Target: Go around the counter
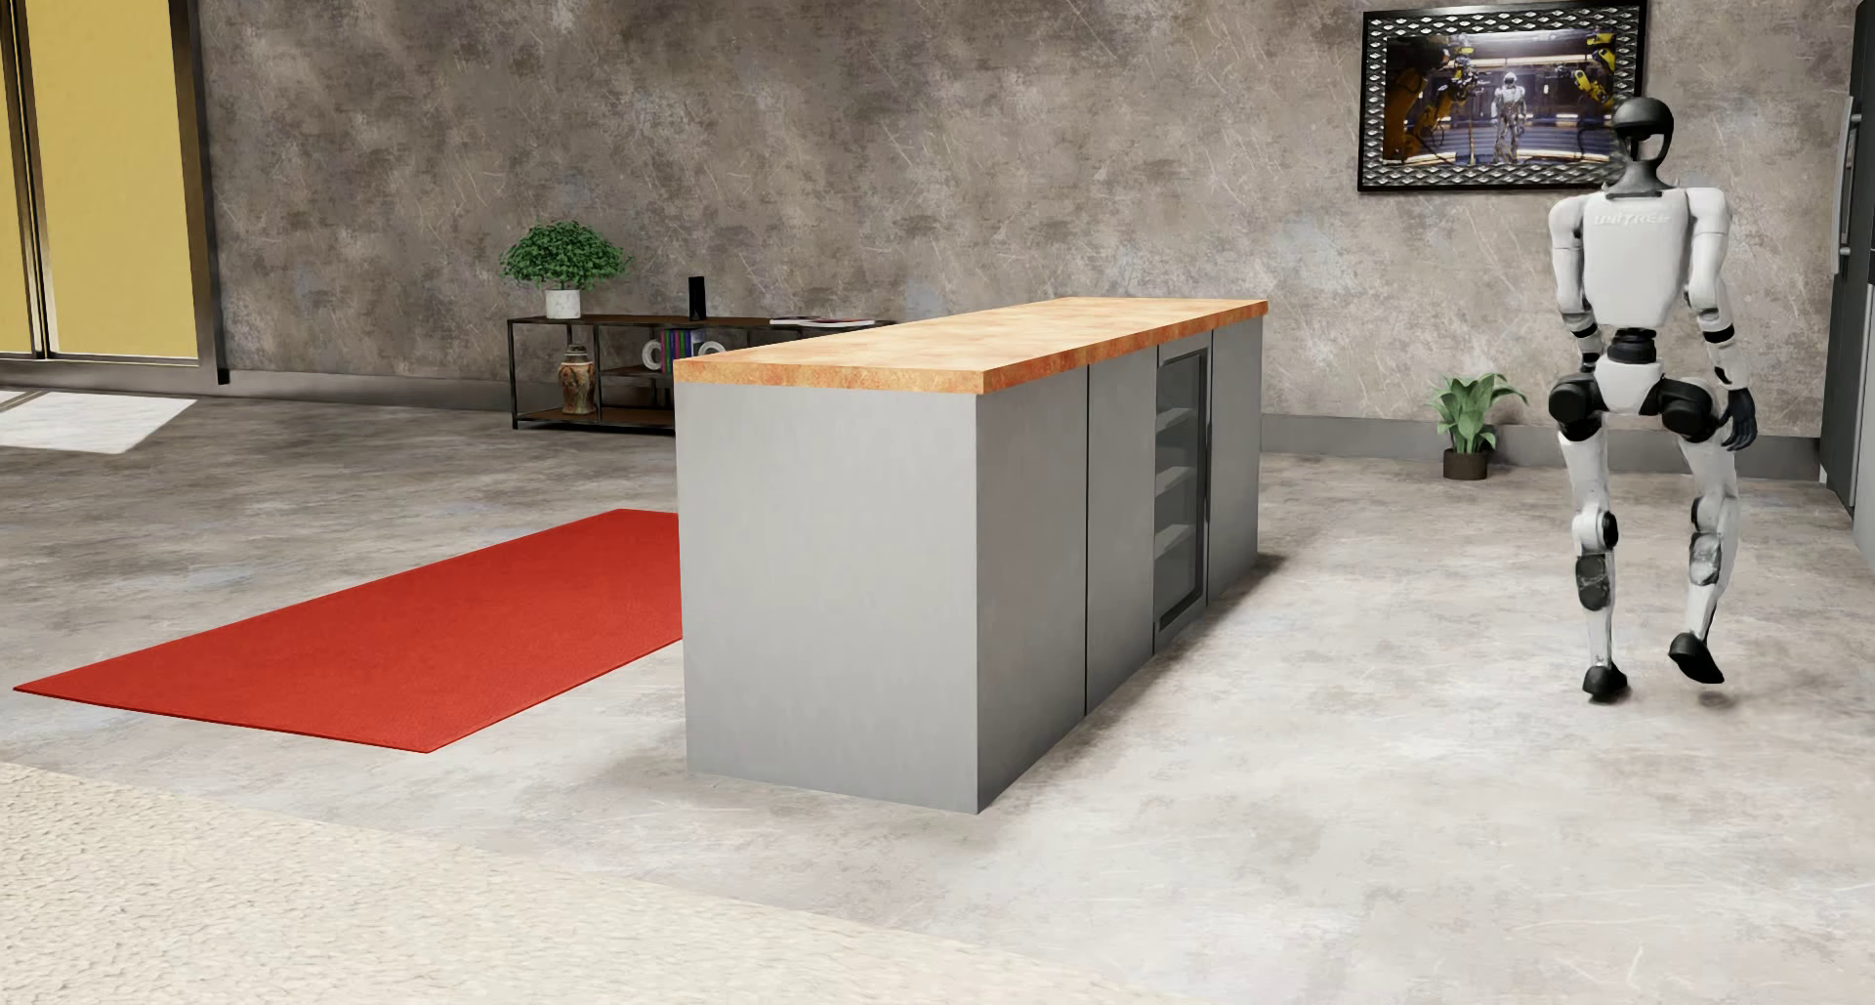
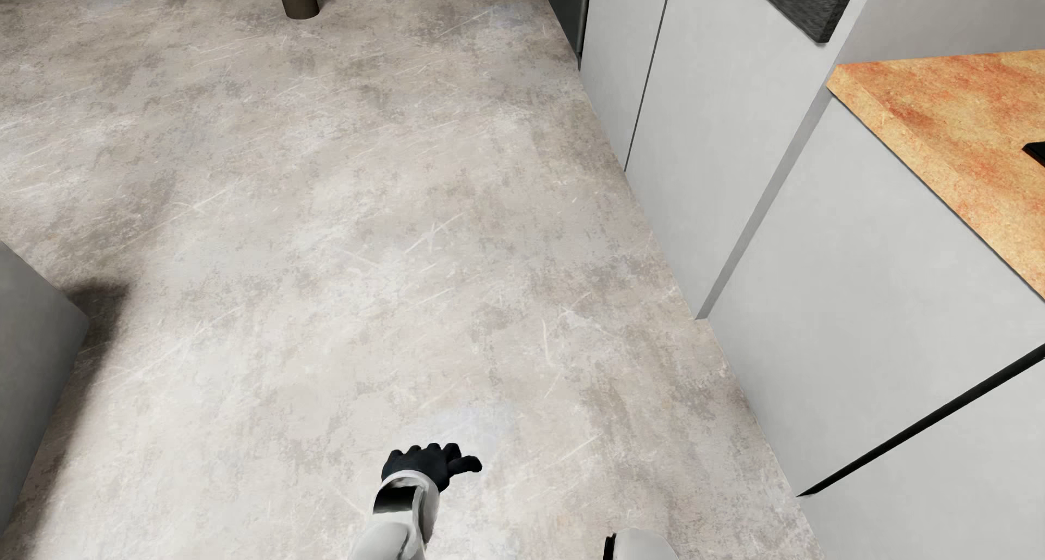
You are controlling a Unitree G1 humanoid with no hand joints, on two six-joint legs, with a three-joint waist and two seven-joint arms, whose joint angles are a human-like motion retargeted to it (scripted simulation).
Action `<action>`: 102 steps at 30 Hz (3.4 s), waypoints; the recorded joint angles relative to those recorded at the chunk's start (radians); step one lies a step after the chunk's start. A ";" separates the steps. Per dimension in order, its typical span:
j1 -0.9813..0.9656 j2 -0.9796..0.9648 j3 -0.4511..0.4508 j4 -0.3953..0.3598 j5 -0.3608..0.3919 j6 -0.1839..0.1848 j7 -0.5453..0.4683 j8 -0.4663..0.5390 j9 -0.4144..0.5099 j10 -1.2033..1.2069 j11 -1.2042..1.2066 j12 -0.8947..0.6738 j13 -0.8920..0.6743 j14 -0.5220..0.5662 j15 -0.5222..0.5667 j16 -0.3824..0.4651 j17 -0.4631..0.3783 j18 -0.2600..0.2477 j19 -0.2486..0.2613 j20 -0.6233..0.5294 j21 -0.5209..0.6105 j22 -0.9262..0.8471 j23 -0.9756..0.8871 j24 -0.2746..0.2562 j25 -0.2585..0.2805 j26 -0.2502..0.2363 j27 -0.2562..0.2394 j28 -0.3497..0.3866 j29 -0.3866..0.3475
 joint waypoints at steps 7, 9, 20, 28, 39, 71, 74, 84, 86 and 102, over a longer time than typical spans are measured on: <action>0.329 0.005 -0.013 0.007 0.132 -0.002 -0.118 0.039 -0.009 -0.022 -0.877 -0.072 -0.027 -0.143 0.034 0.075 -0.004 -0.063 0.141 -0.068 -0.001 -0.374 0.063 -0.242 -0.089 -0.134 0.023 0.183 0.008; 0.362 0.020 -0.025 0.056 0.154 0.018 -0.082 0.032 -0.006 0.115 -0.705 -0.006 -0.025 -0.025 0.133 0.112 0.029 -0.055 0.098 -0.080 -0.049 -0.349 0.044 -0.259 -0.057 -0.100 0.030 0.139 -0.017; -0.516 0.419 0.060 0.424 0.250 0.154 0.164 -0.124 0.018 0.579 -0.721 0.504 -0.347 0.191 -0.259 0.128 -0.031 -0.194 0.102 0.121 0.018 0.033 0.116 -0.142 -0.087 0.146 -0.052 -0.059 -0.037; -0.447 0.719 0.080 0.389 0.247 0.136 0.467 -0.251 0.005 -0.029 -0.683 0.586 -0.387 0.254 -0.289 0.056 -0.089 0.024 0.175 0.183 0.028 -0.014 0.097 -0.053 -0.032 0.165 -0.009 -0.090 -0.065; 0.021 0.041 0.005 -0.005 -0.014 0.015 -0.007 0.004 0.003 0.011 0.039 0.052 -0.110 -0.036 -0.021 0.053 0.007 0.044 -0.011 -0.286 0.034 -0.295 0.066 0.318 -0.081 -0.084 -0.003 -0.046 -0.020; -0.446 0.785 0.084 0.523 0.201 0.116 0.401 -0.177 -0.003 0.056 -0.755 0.552 -0.342 0.310 -0.265 -0.070 -0.038 -0.004 0.166 0.288 0.101 -0.178 0.047 -0.198 -0.070 0.203 -0.051 0.079 -0.054; -0.379 0.669 0.083 0.426 0.055 0.046 0.403 -0.213 0.001 0.125 -0.374 0.387 -0.198 0.180 -0.023 -0.059 -0.024 -0.016 0.071 0.331 0.056 -0.058 -0.043 -0.335 -0.034 0.238 0.001 0.011 -0.058; -0.032 0.187 0.009 0.130 0.058 -0.043 0.170 -0.306 -0.015 -0.162 -0.754 -0.082 -0.063 0.063 -0.088 0.010 -0.016 -0.063 0.034 0.151 -0.008 -0.176 0.028 -0.301 -0.086 -0.010 0.030 0.086 0.003; 0.024 0.132 0.012 0.120 0.109 -0.041 0.159 -0.385 -0.013 -0.143 -0.827 -0.064 -0.072 0.000 0.009 0.039 -0.015 -0.071 0.049 0.117 0.008 -0.230 0.022 -0.368 -0.097 -0.014 0.018 0.121 0.002; -0.485 0.495 0.072 0.723 0.108 0.209 0.352 -0.407 -0.022 0.726 -0.770 0.823 -0.222 0.241 -0.277 0.011 0.087 -0.142 0.124 0.132 -0.028 0.060 0.065 -0.054 -0.050 0.070 -0.044 -0.284 -0.130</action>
